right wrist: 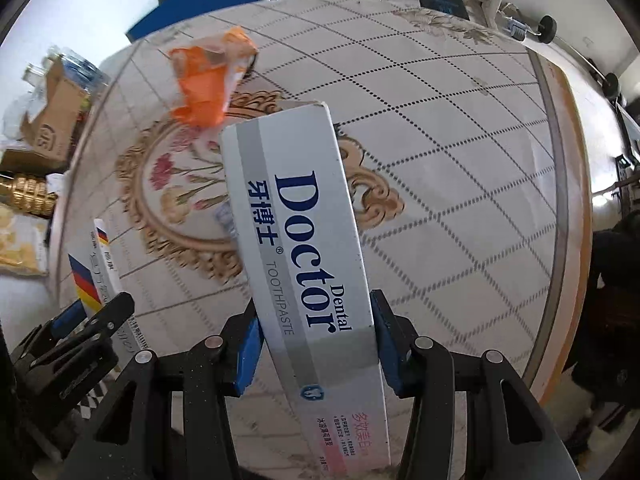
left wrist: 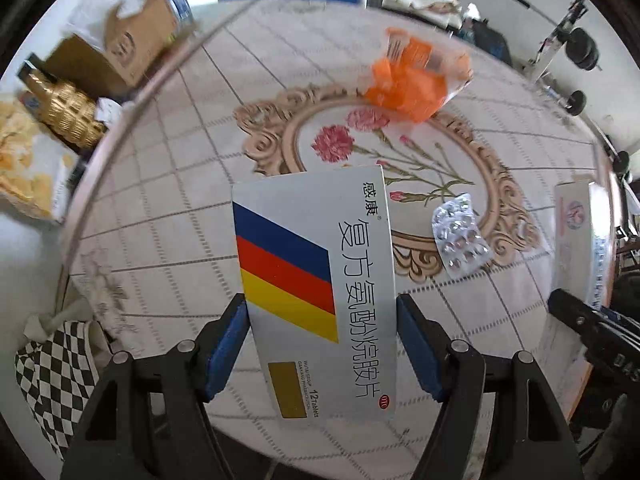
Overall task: Collect trash
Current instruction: 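Carry both boxes over the trash bin and open both tools to drop them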
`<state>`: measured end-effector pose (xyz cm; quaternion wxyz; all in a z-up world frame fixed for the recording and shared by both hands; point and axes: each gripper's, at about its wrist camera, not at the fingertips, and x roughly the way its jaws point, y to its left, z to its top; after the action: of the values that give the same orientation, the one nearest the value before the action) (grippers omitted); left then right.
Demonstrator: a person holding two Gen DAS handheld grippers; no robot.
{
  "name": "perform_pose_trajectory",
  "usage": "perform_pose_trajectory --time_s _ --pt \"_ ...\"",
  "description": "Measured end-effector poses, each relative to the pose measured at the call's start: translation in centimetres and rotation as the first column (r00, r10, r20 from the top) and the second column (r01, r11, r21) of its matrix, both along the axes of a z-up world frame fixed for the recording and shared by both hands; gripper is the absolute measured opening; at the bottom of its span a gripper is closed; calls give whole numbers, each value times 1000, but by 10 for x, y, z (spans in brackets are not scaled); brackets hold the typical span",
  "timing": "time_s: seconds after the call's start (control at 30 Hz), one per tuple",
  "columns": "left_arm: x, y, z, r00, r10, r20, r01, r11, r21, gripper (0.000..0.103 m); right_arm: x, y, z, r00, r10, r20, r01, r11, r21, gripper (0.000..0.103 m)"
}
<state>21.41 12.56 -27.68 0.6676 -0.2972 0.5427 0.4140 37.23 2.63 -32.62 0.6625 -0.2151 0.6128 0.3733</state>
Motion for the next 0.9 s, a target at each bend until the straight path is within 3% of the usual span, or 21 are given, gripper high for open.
perform_pose_trajectory --time_s 0.1,0.27,0.47,0.57,0.67,0.77,0.9 --pt "-30 -20 21 999 -33 33 31 999 45 71 -15 -26 20 1000 -15 7 15 1000 28 52" --pt "-79 -54 37 994 -79 72 72 993 97 71 -72 -70 44 999 -39 7 38 996 82 52" --pt "-164 -99 31 987 -86 136 82 996 38 71 -161 -131 40 998 -54 -34 57 994 91 52" --pt "-206 -119 2 991 -61 122 66 997 -42 71 -205 -164 14 994 -54 -94 58 998 39 52" --pt "-245 -135 -48 996 -2 88 17 985 -169 71 -250 -190 -35 982 -41 -183 29 997 -65 52" --pt "-274 -143 -105 996 62 57 -44 958 -285 71 -282 -206 -93 967 -39 -252 -2 987 -161 52" --pt "-297 -139 -200 987 160 31 -131 895 -426 71 -302 -215 -180 950 -63 -305 -17 967 -253 52"
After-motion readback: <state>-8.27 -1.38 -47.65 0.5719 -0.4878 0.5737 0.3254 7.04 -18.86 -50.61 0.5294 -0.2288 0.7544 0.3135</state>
